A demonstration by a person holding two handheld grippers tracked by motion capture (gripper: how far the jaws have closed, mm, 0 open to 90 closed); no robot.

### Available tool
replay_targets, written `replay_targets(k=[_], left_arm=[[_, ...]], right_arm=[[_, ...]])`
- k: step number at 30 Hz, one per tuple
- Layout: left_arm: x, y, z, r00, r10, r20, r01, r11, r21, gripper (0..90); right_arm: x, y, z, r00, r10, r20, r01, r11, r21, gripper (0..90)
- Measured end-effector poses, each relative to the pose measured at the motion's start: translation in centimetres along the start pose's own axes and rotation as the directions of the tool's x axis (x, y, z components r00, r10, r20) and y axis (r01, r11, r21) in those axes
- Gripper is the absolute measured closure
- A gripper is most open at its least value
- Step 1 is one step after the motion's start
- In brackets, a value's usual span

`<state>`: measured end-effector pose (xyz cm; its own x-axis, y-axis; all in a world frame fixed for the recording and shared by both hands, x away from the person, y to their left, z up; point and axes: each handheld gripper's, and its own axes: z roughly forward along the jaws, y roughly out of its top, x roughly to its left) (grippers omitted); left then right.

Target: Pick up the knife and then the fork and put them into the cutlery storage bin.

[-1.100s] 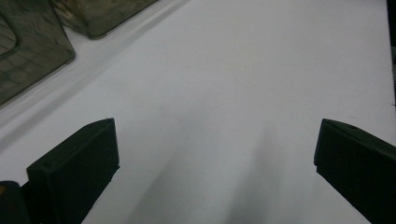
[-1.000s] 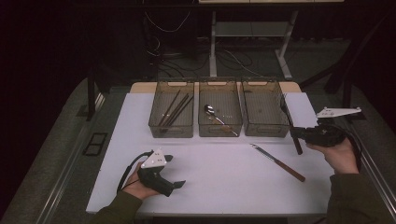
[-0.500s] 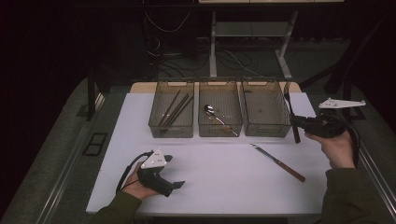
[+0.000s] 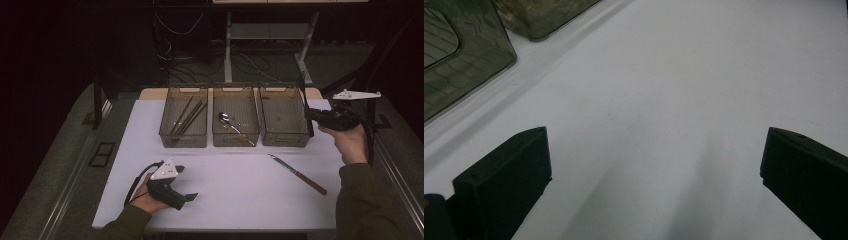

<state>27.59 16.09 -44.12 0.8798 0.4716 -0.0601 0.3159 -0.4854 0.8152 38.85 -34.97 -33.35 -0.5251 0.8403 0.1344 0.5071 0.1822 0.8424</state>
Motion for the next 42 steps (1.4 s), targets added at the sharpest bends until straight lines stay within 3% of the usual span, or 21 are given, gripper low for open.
replay_targets(k=[13,21,34,42], left_arm=[[0.0,0.0,0.0,1.0000,0.000,0.002,0.000,1.0000,-0.004,0.0],[0.1,0.0,-0.1,1.0000,0.003,0.006,-0.003,1.0000,-0.006,0.0],[0.1,0.0,0.1,0.9999,-0.003,0.010,0.003,1.0000,-0.008,0.0],[0.1,0.0,0.1,0.9999,-0.005,0.012,0.005,1.0000,-0.008,0.0]], right_arm=[[-1.3,0.9,3.7,0.9980,-0.001,0.063,-0.002,0.999,0.052,77.5],[-1.3,0.9,6.1,0.9949,-0.019,0.099,0.005,0.990,0.139,77.4],[-1.5,-0.4,8.5,0.9915,-0.067,0.112,0.032,0.956,0.290,77.4],[-1.4,-0.8,9.3,0.9881,-0.106,0.112,0.058,0.929,0.366,77.3]])
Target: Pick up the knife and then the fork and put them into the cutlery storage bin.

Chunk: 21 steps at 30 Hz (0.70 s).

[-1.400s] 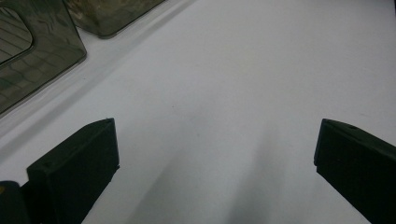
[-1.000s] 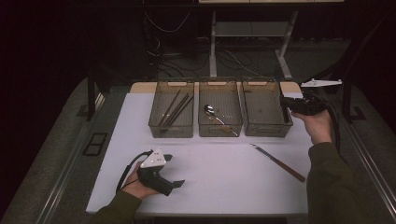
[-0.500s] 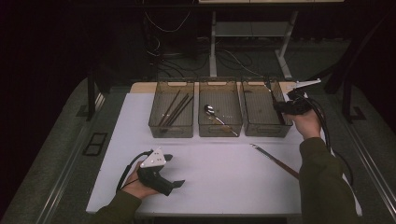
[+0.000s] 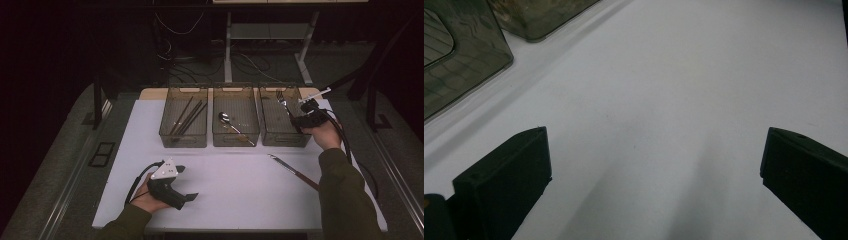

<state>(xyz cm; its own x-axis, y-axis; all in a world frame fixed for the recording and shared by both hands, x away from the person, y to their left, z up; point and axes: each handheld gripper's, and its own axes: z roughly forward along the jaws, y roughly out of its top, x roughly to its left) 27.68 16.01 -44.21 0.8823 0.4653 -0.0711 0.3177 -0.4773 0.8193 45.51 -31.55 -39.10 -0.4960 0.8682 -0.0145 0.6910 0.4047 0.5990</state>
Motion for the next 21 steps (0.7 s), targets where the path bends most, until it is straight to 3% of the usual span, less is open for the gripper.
replay_targets(k=[4,6,10,21], left_arm=[[0.0,0.0,0.1,1.0000,-0.002,0.004,0.002,1.0000,0.005,0.0],[0.0,0.0,0.1,1.0000,-0.002,0.004,0.002,1.0000,0.005,0.0],[0.0,0.0,0.1,1.0000,-0.001,0.004,0.001,1.0000,0.006,0.0],[0.0,0.0,0.0,1.0000,0.008,0.003,-0.008,0.9999,0.013,0.0]], right_arm=[[0.1,0.0,0.1,1.0000,-0.001,0.010,0.000,1.000,0.017,75.8],[0.0,0.1,-0.1,0.9998,0.009,0.015,-0.009,1.000,-0.003,66.7],[-0.1,0.1,-0.6,0.9996,0.029,-0.005,-0.029,0.999,-0.034,58.1],[0.0,0.0,-3.8,0.9901,0.069,-0.122,-0.088,0.983,-0.159,40.1]])
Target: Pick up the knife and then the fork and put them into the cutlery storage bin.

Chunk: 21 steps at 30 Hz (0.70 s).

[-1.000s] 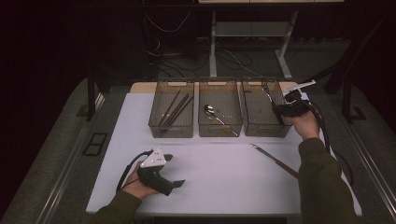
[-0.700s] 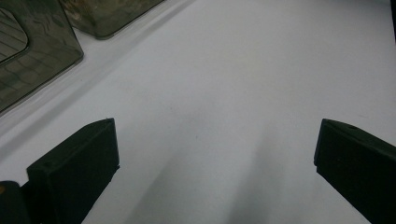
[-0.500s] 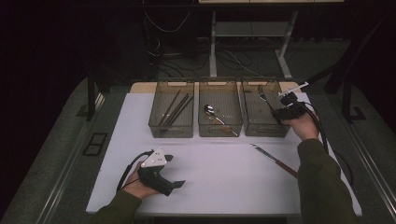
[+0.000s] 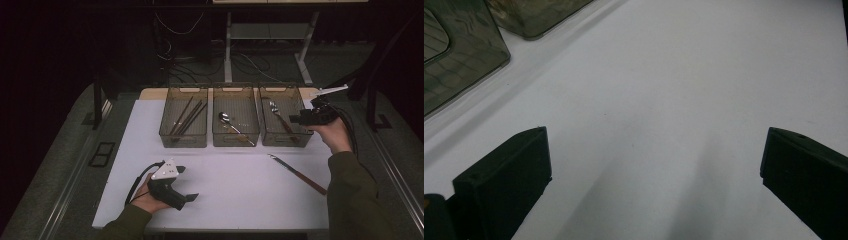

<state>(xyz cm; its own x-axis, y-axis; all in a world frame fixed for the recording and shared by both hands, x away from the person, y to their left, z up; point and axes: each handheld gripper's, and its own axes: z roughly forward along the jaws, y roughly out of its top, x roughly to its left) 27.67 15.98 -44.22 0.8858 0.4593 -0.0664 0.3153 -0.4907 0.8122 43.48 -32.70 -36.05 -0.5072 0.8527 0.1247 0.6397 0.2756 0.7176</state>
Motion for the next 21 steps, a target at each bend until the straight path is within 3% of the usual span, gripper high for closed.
replay_targets(k=[8,13,21], left_arm=[[-0.1,0.0,0.0,1.0000,0.003,-0.004,-0.003,1.0000,0.004,0.0],[-0.1,0.0,0.0,1.0000,0.002,-0.004,-0.002,1.0000,0.005,0.0],[-0.1,0.0,0.0,1.0000,0.001,-0.005,-0.001,1.0000,0.004,0.0]], right_arm=[[1.6,-0.8,-2.9,0.9981,-0.032,-0.053,0.027,0.996,-0.086,34.1],[2.3,-2.0,-4.1,0.9967,-0.058,-0.057,0.052,0.993,-0.108,32.6],[3.2,-4.8,-5.2,0.9940,-0.063,-0.090,0.050,0.989,-0.140,30.5]])
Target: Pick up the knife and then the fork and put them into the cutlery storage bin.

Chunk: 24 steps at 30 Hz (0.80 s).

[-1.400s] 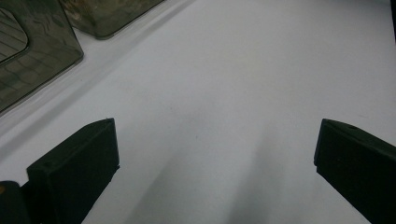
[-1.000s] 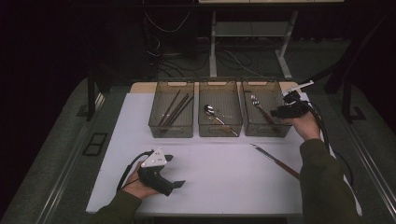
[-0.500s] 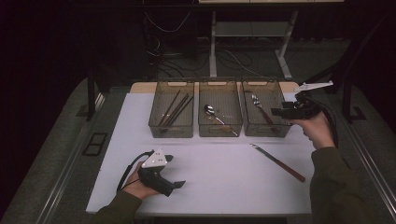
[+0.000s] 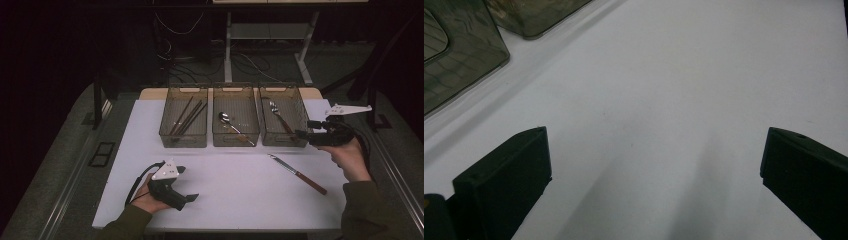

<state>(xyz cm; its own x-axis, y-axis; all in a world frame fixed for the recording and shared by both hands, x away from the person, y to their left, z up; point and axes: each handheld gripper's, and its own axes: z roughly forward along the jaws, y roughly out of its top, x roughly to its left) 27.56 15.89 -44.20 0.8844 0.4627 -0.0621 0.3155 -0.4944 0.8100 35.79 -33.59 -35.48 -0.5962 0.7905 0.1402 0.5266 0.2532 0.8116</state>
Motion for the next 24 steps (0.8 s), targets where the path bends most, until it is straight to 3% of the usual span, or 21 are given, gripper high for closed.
replay_targets(k=[16,24], left_arm=[[-0.1,0.0,-0.1,1.0000,-0.003,-0.002,0.003,1.0000,-0.002,0.0],[-0.2,0.0,-0.2,1.0000,0.000,-0.003,0.000,1.0000,0.000,0.0]], right_arm=[[1.6,-3.3,-1.2,0.9990,-0.039,-0.023,0.040,0.999,0.035,27.0],[2.4,-4.7,-1.4,0.9977,-0.065,-0.020,0.067,0.994,0.089,26.5]])
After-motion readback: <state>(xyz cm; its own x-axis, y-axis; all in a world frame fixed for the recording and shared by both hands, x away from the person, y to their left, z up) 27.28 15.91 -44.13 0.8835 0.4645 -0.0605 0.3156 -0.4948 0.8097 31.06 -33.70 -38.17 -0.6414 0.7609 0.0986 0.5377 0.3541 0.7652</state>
